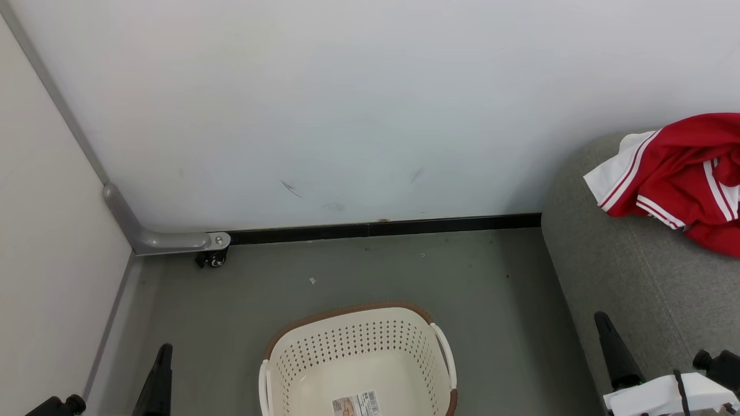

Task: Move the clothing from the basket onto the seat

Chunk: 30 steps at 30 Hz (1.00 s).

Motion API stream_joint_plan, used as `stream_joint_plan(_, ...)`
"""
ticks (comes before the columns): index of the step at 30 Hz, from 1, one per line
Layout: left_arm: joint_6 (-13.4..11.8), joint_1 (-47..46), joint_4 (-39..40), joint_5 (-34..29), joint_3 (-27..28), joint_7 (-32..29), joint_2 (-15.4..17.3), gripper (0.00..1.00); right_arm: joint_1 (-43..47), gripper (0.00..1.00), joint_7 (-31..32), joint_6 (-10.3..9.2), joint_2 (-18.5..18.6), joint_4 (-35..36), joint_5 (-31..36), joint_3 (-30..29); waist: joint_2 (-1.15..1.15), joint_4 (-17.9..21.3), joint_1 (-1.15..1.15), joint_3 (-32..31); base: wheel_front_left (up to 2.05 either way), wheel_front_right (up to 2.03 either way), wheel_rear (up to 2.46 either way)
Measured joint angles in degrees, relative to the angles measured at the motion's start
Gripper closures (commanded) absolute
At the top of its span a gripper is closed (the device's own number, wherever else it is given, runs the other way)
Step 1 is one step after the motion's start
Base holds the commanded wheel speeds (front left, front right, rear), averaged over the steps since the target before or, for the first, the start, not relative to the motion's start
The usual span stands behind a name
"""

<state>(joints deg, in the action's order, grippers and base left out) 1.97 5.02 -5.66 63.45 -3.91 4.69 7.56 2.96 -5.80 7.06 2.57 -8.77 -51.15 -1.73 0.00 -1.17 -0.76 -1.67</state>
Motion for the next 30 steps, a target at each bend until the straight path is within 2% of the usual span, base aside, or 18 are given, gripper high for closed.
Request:
stream_joint_plan(9,1.0,-1.2,-1.7,6.1,1.1,-1.3,-0.5,1.0,-1.9,1.0,1.8,0.0,0.6,-1.4,-8.5,-0.4,0.0,0.2,0.46,0.6,0.0,0.0,0.0)
stream_joint_plan(13,1.3,-1.9,-2.6,8.7,1.5,-2.2,-0.8,1.0,-2.1,1.0,2.4,0.0,0.9,-1.8,-12.2,-0.6,0.0,0.3,0.59,0.8,0.0,0.0,0.0)
stream_joint_plan(30,2.8,-4.9,-5.7,19.7,3.4,-5.3,-2.1,1.0,-3.7,1.0,5.4,0.0,1.5,-4.0,-27.8,-1.1,0.0,0.8,0.71,1.5,0.0,0.0,0.0)
